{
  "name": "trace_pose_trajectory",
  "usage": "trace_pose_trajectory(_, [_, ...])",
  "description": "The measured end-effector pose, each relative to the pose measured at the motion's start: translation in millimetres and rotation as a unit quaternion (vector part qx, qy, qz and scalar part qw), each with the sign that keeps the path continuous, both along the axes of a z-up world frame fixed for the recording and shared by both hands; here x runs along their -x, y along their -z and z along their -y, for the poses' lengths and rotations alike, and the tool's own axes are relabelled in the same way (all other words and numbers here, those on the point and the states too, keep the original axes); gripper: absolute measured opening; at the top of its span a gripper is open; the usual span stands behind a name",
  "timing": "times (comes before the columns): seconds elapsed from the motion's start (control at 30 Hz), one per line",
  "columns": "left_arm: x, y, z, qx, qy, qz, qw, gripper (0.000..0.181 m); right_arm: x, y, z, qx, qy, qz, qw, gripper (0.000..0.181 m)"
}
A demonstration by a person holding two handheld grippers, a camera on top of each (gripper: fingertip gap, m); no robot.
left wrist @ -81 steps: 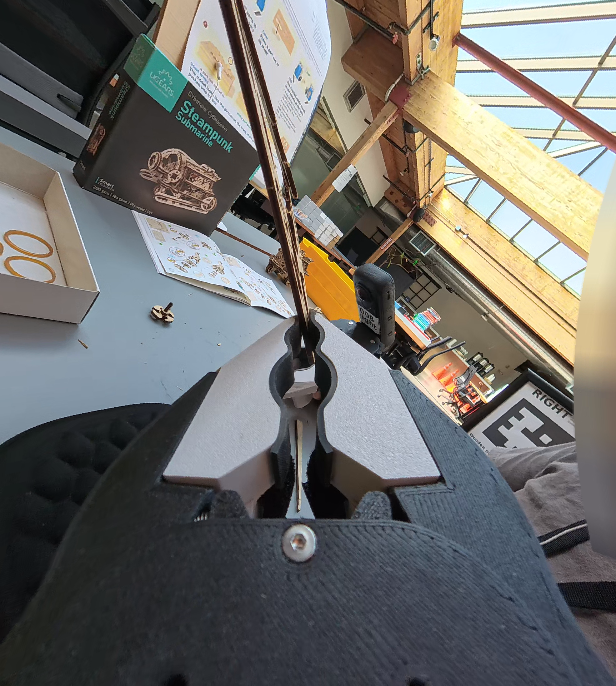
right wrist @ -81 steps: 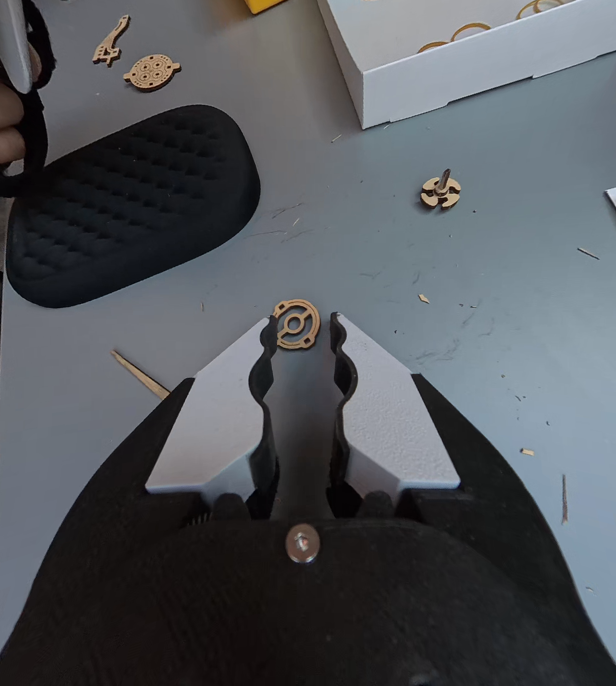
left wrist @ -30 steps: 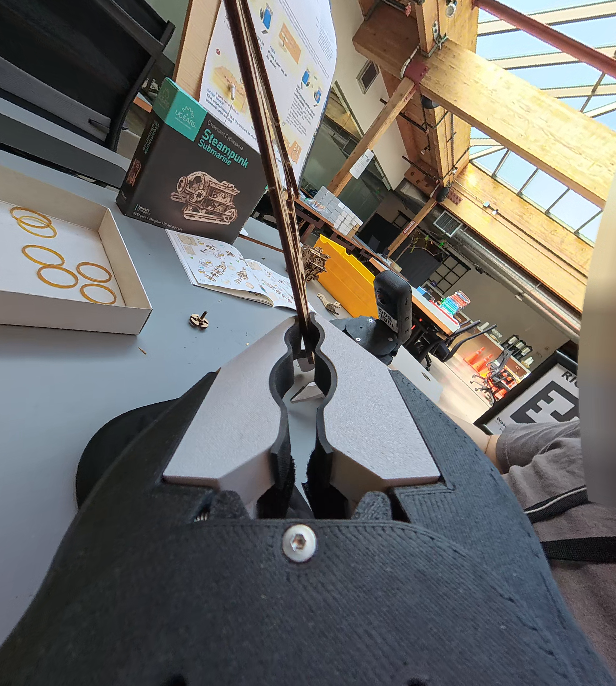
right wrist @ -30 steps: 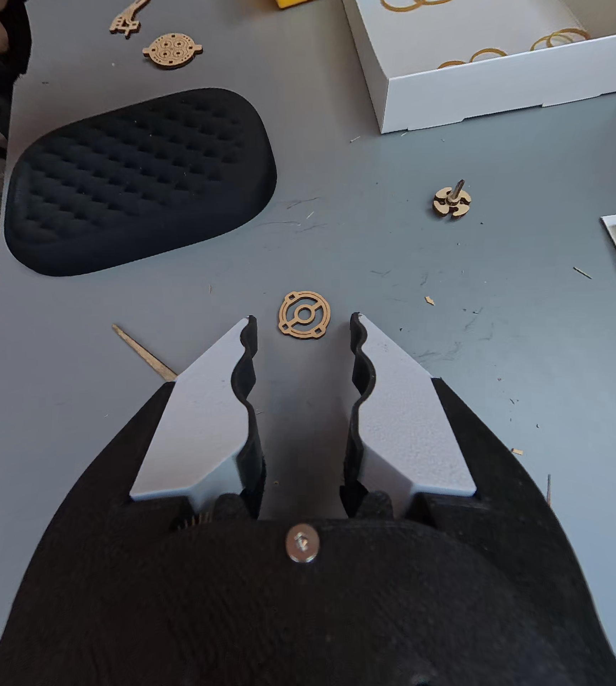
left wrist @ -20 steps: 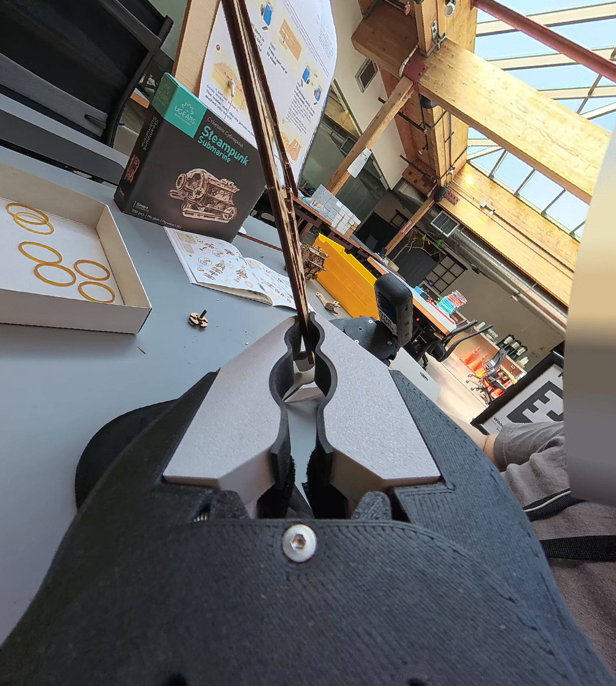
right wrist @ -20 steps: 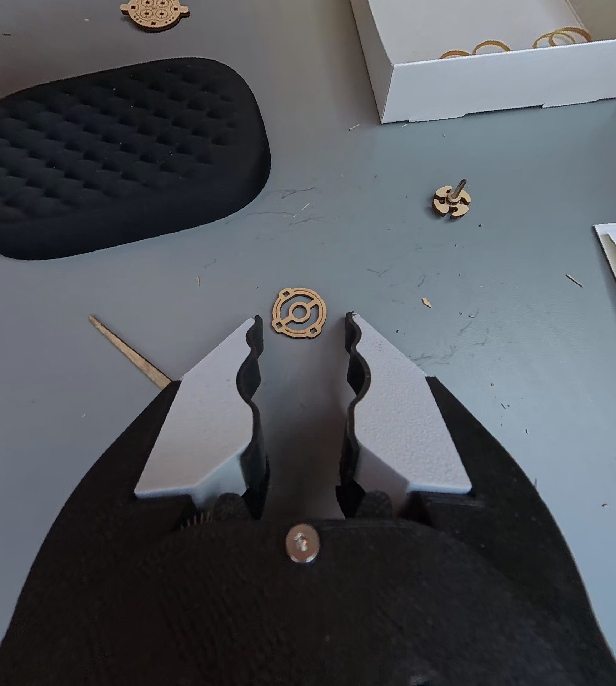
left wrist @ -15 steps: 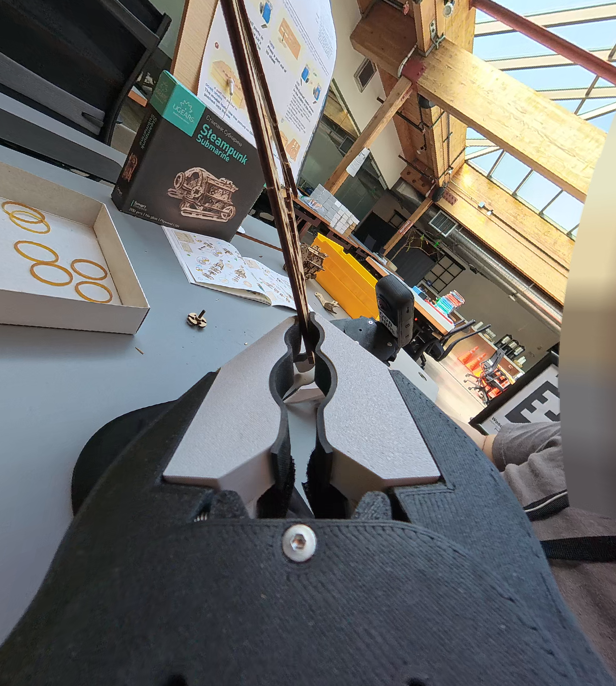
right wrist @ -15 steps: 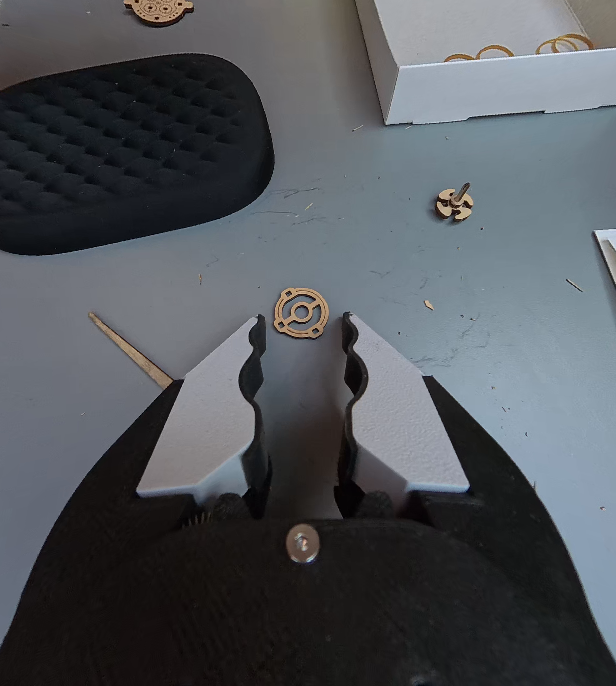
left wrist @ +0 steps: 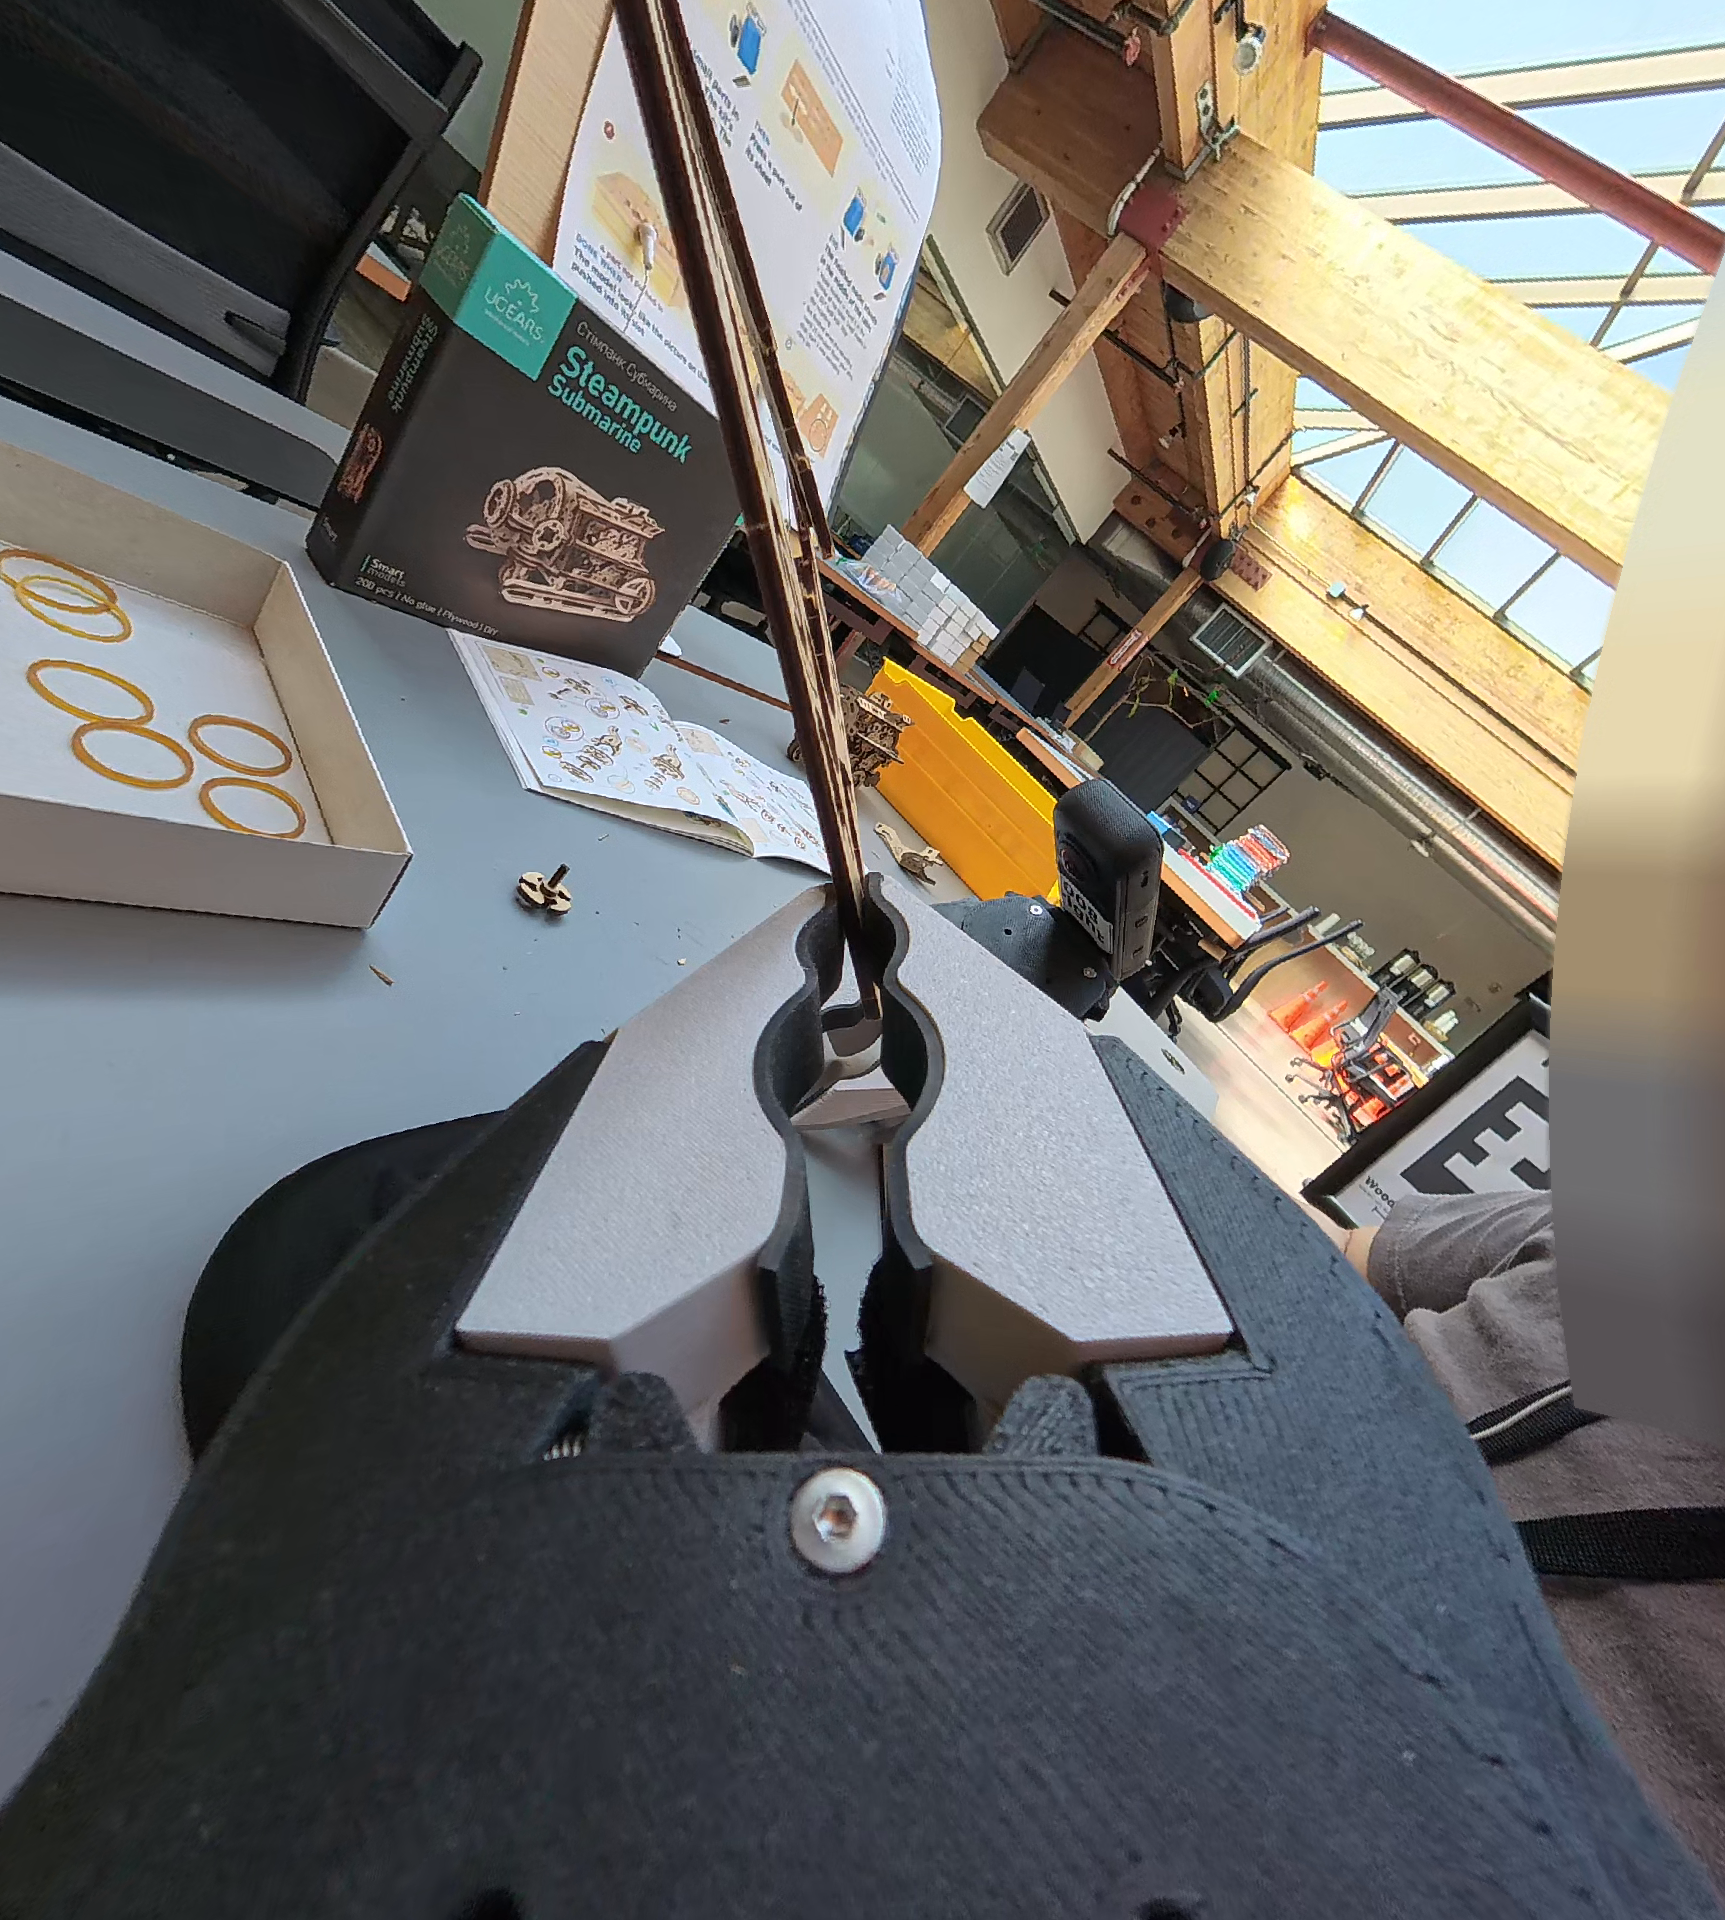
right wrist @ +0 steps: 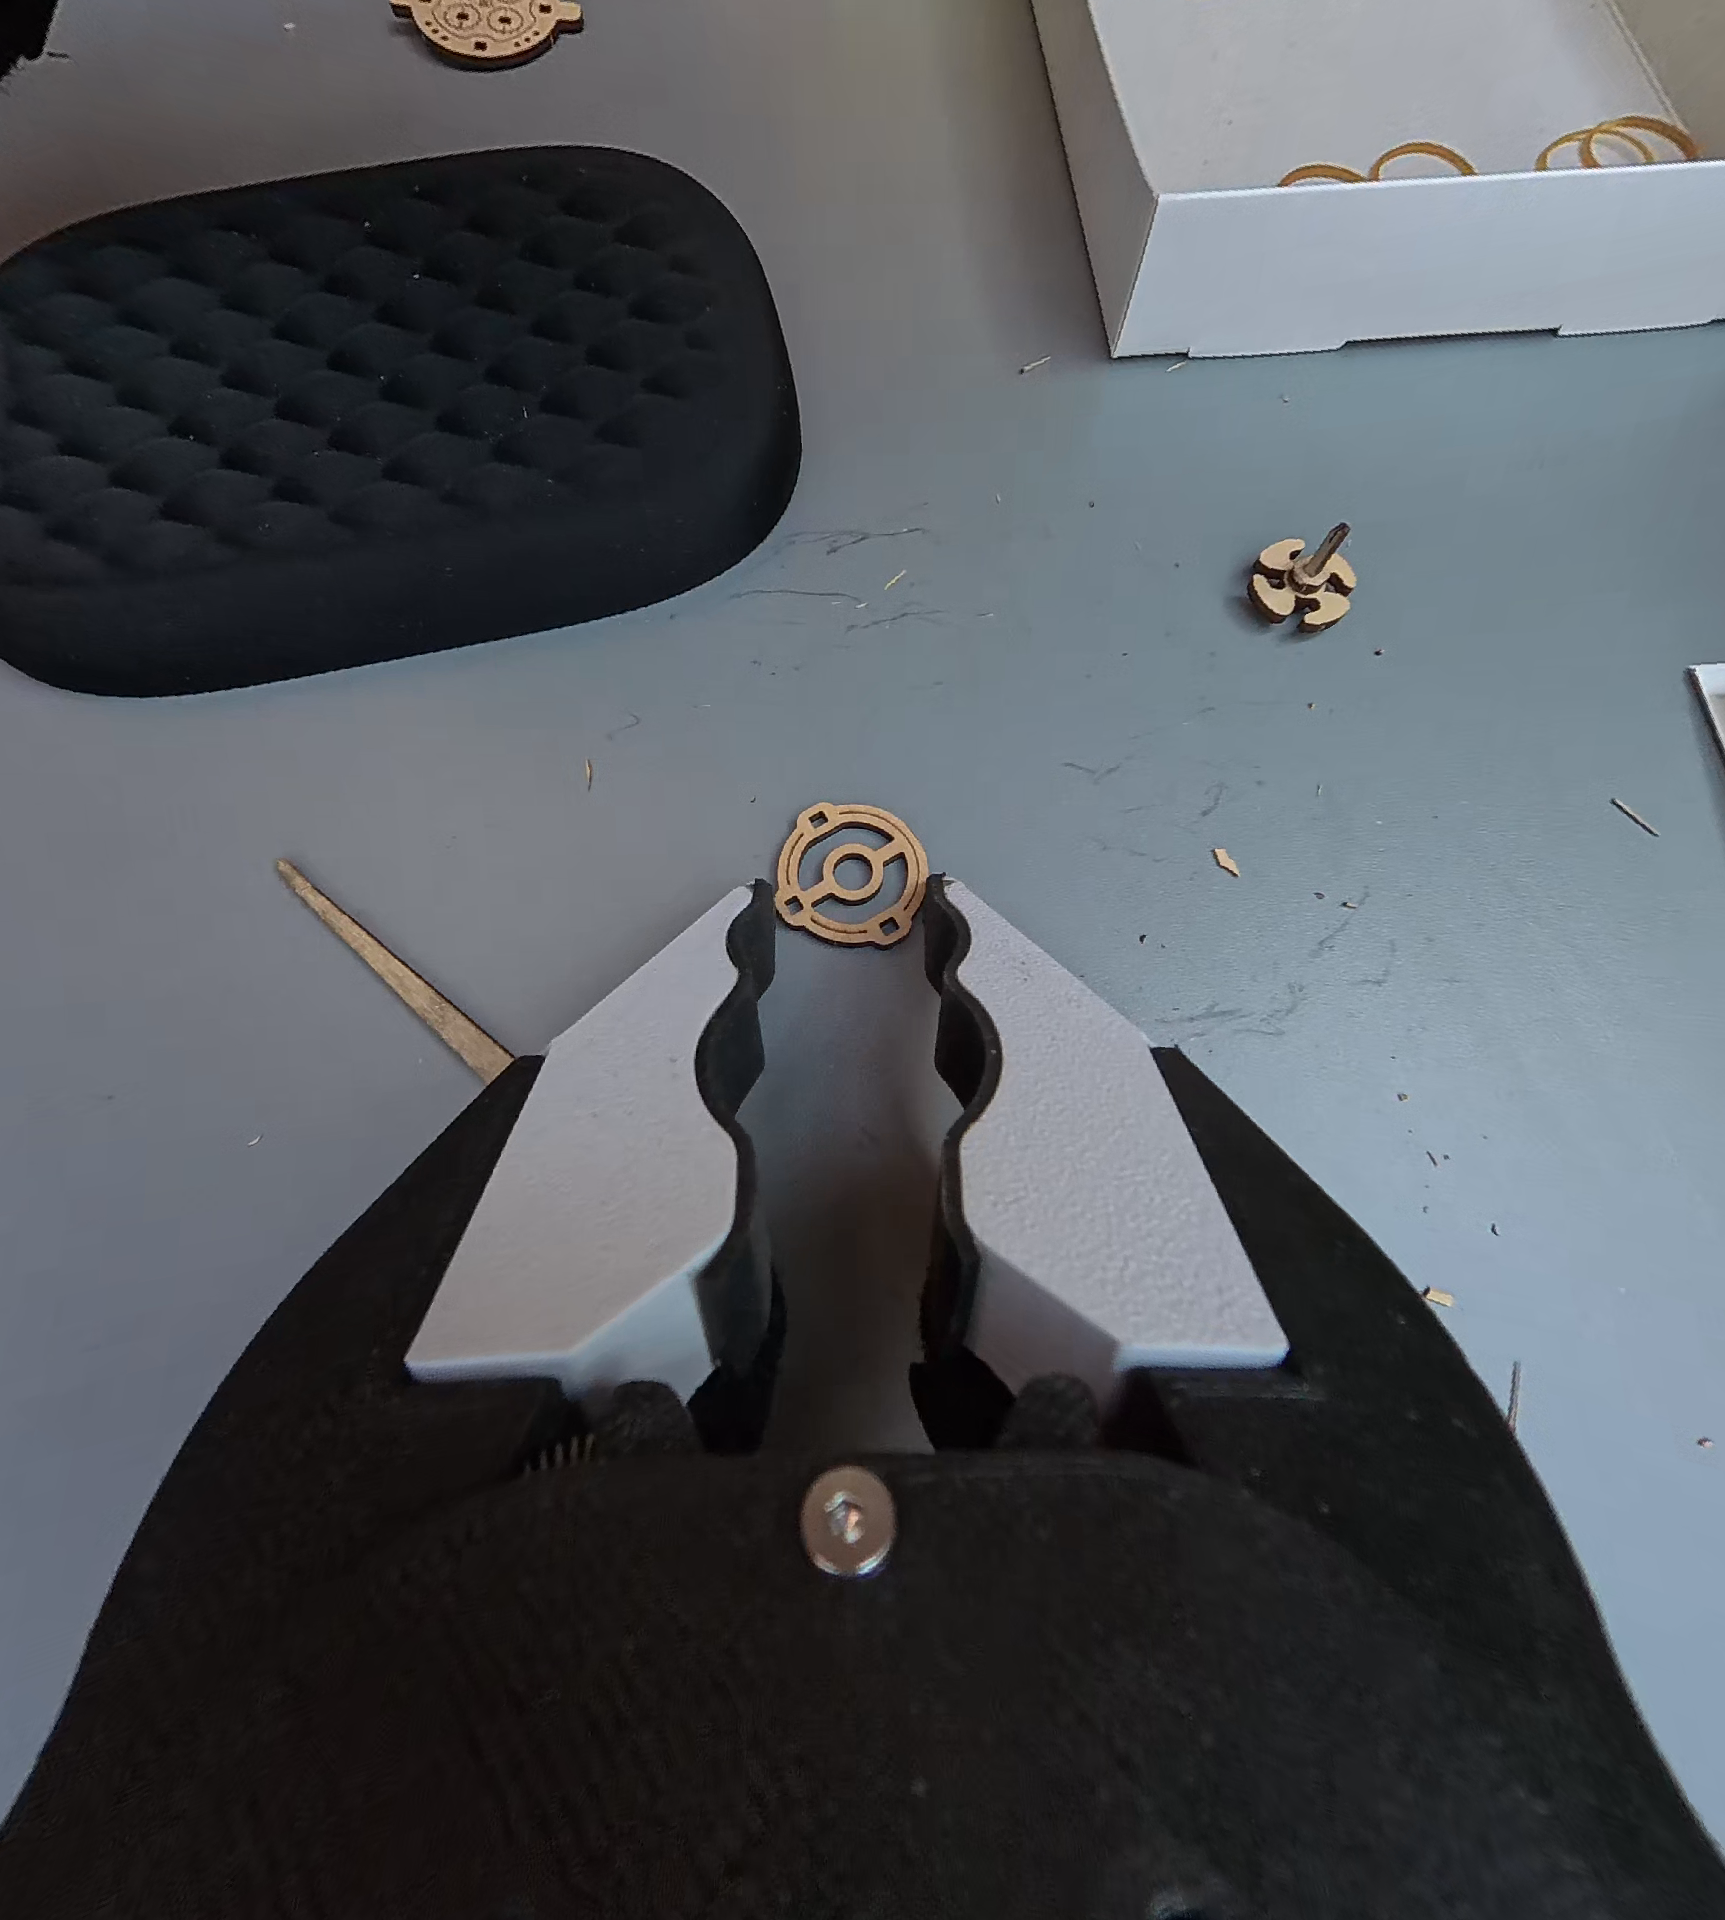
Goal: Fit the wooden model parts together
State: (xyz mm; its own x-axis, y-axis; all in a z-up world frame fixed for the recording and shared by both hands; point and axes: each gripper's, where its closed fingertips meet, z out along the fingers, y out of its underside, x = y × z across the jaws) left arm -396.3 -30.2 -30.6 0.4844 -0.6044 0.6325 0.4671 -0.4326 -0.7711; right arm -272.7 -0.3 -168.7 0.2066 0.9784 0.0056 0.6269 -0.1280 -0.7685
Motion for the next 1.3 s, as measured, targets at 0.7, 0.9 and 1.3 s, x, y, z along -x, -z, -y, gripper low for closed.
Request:
trace_pose_trajectory(0.7, [2.7,0.8,3.5,0.0,-0.001,0.007,1.0,0.001,36.8,-7.0,-51.2,0.017,0.059,-0.008,0.998,0.034])
trace_pose_trajectory(0.9, [-7.1,7.7,10.6,0.008,0.026,0.002,1.0,0.001,8.5,-65.1,-29.1,0.01,0.052,-0.134,0.99,0.036])
trace_pose_trajectory(1.3, [-57.3,7.3,33.2,0.008,0.148,-0.013,0.989,0.001,-21.8,-150.8,-17.4,0.237,0.002,-0.406,0.883,0.047])
